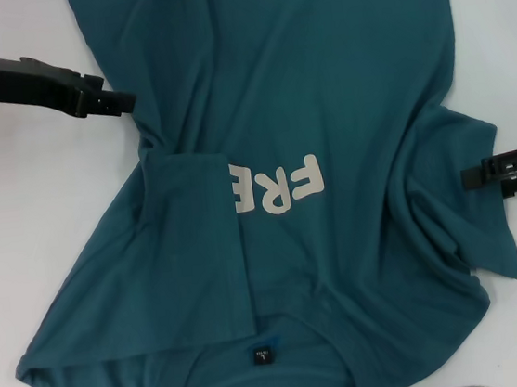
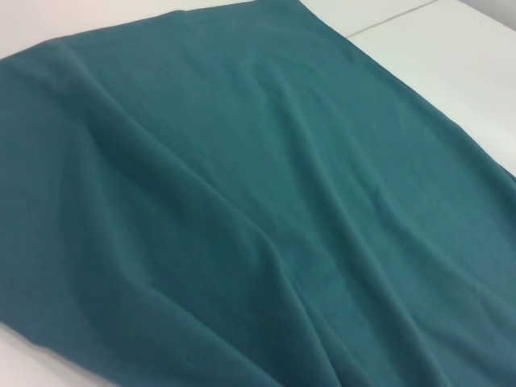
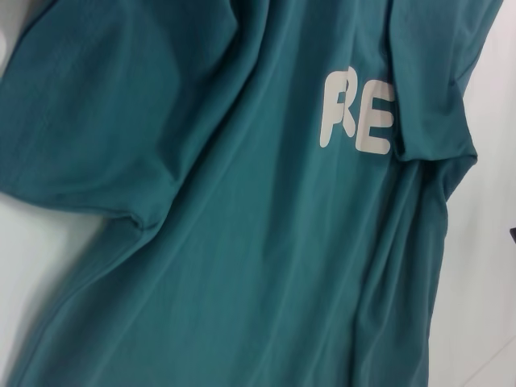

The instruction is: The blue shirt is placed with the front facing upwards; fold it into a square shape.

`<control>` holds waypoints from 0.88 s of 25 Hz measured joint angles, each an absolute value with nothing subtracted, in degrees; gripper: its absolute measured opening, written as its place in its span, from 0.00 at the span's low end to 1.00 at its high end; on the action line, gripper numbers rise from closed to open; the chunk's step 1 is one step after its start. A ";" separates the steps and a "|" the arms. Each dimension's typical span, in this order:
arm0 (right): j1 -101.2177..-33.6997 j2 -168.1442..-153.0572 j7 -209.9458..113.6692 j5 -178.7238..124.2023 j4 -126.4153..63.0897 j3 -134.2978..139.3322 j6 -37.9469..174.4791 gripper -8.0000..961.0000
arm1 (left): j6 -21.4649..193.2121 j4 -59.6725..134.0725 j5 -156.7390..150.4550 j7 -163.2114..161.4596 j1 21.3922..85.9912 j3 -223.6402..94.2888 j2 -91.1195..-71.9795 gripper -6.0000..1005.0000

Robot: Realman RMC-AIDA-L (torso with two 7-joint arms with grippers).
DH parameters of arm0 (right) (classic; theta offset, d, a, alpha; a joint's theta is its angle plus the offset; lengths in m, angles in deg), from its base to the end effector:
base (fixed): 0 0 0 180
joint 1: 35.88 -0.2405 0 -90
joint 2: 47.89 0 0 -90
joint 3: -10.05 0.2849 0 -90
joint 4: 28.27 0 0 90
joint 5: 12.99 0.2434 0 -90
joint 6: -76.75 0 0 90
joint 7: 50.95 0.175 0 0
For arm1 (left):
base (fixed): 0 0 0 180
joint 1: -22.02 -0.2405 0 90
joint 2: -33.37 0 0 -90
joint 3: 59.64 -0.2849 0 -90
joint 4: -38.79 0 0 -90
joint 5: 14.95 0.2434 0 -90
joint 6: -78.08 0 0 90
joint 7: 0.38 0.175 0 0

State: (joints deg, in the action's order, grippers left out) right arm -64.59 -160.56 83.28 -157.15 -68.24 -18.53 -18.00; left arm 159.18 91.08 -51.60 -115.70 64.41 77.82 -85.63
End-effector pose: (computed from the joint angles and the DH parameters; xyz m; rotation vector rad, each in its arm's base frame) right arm 0.3891 0.3364 0.0144 -2.1915 2.0349 0.2330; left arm -0.2608 0.4592 -0.0088 -2.6067 -0.9424 -0.0347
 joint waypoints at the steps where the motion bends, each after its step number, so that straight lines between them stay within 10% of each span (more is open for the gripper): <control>1: -64.59 -160.56 83.21 -157.13 -68.11 -18.53 -17.98 0.78 | 159.14 91.08 -51.60 -115.69 64.45 77.81 -85.63 0.58; 22: -65.15 -160.61 82.71 -157.16 -66.67 -18.69 -16.65 0.73 | 159.05 91.08 -51.60 -115.68 64.37 77.81 -85.63 0.58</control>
